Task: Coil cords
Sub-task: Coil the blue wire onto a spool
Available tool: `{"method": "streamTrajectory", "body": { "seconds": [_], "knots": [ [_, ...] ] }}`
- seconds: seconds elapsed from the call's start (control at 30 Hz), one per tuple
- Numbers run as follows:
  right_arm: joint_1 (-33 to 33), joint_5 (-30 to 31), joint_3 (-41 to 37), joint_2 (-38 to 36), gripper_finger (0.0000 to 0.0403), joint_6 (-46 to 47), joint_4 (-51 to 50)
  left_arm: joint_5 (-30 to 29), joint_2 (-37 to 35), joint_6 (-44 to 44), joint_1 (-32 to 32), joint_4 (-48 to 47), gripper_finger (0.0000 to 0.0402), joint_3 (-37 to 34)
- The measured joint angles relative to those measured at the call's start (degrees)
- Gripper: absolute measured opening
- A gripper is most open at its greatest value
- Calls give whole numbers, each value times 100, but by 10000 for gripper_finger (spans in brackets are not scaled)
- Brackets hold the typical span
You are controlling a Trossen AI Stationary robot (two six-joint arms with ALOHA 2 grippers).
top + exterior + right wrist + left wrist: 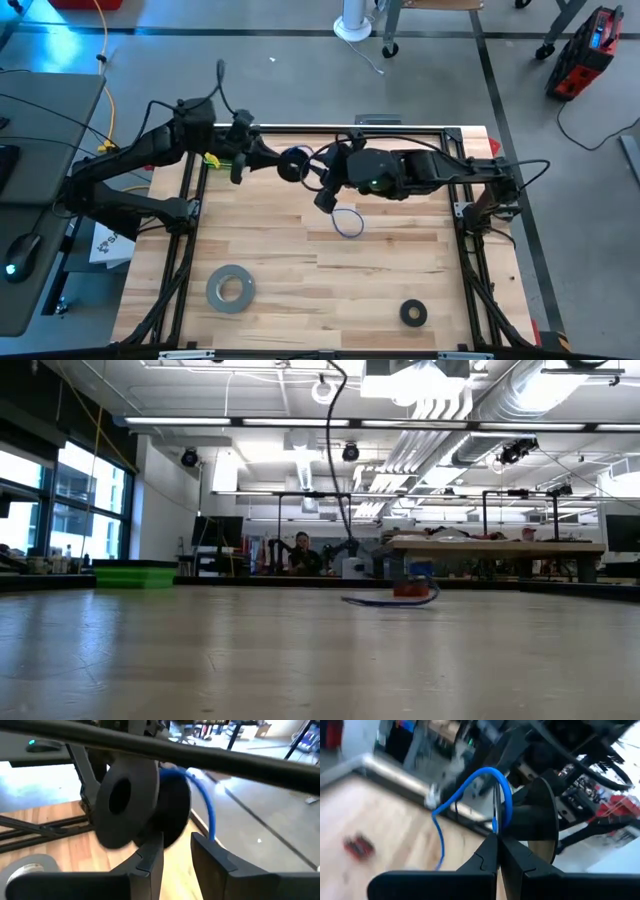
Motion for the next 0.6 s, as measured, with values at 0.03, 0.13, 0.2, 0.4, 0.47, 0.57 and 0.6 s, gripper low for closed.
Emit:
{"method": "streamTrajectory", "body": {
  "seconds": [0.03, 0.13, 0.2, 0.4, 0.47, 0.57, 0.6],
  "knots": [
    [2, 26, 0, -73, 91, -32, -11, 4, -31, 331, 29, -8, 0, 31],
    [4, 33, 2, -335, 91, -143, 9, -1, -107, 1429, 59, -337, 0, 239],
    [-1, 52, 9, -476, 91, -168, 16, -111, -111, 1933, 59, -627, 0, 394],
    [-14, -85, 4, -506, 91, -362, 147, -487, -98, 2982, 59, -601, 0, 790],
    [-58, -268, 4, -469, 92, -498, 205, -680, -104, 3212, 56, -584, 0, 953],
    [-124, -379, 1, -425, 92, -565, 248, -766, -102, 3442, 42, -647, 0, 1165],
    [-144, -398, -2, -423, 92, -568, 311, -768, -102, 3570, 42, -755, 0, 1251]
  ]
}}
